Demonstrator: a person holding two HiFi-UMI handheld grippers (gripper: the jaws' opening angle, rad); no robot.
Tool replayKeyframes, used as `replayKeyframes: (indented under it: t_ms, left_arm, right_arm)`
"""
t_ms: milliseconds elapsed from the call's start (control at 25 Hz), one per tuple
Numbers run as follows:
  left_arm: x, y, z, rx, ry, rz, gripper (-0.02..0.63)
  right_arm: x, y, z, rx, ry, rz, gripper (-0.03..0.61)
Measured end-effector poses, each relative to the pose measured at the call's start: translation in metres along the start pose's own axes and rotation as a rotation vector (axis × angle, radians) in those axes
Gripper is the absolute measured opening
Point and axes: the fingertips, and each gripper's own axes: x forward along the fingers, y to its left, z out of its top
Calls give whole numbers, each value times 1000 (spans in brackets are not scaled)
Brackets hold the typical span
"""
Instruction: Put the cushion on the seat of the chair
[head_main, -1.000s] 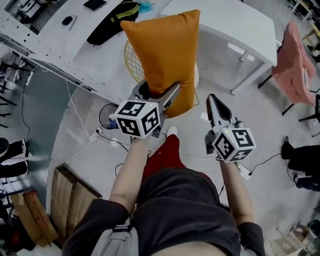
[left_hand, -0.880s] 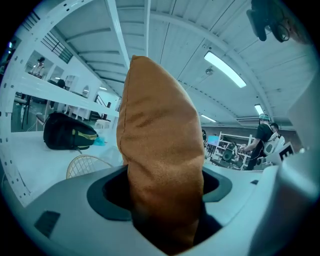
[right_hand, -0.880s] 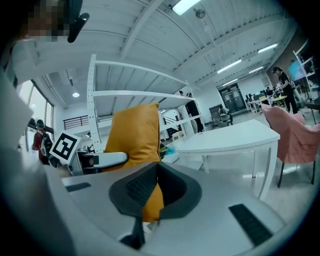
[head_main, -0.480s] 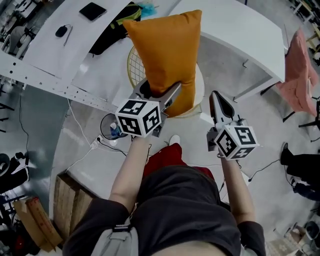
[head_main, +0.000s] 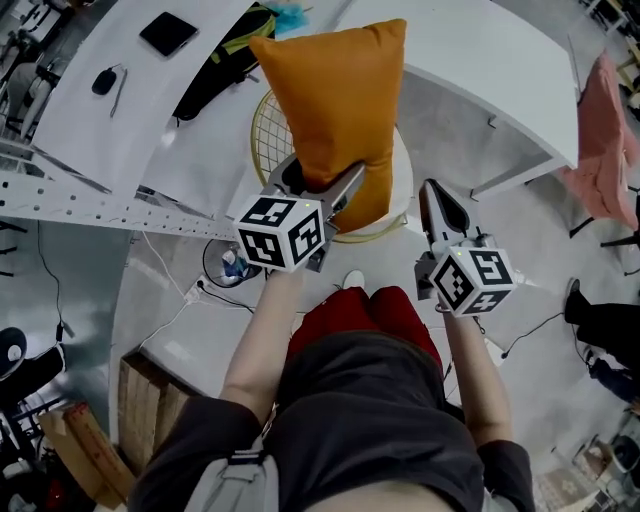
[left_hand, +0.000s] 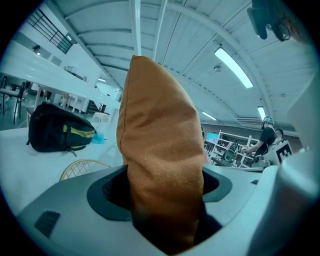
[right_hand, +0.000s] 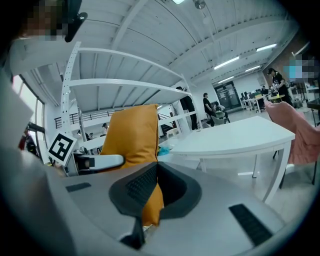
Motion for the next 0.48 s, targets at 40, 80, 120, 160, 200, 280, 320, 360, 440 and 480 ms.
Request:
replayKeyframes:
  t_ms: [40,80,120,160,200,280,320,360,440,480]
  left_arm:
    - [3,2,-1,-4,4,1,376]
    - [7,3,-1,-6,9,3,376]
    - [10,5,-2,-7,14,4,376]
    - [14,6,-3,-6,20,6,376]
    - [17,8,-4,-6,26,8,376]
    - [25,11,-7,-9,40,10,376]
    - [29,13,-8,-11,46,11,376]
    - [33,14,-9,-13,51,12,376]
    - [42,16,-10,-16,63,17,376]
    - [47,18,-11,-17,72,20,376]
  right_arm:
    - [3,-3,0,3,2,-2,17]
    - [5,-5,0,7,5,-3,17]
    - [8,-8,0,10,9,-5,17]
    - [10,-11,0,13,12,-7,17]
    - [13,-15,0,16,16,-8,17]
    - [19,-22,-1,23,23,-12,17]
    - [22,-26,-2,26,26,-14,17]
    - [25,-30,-1,28,27,-17,17]
    - [31,-39,0,31,30,-19,17]
    - [35,-43,2,31,33,-20,17]
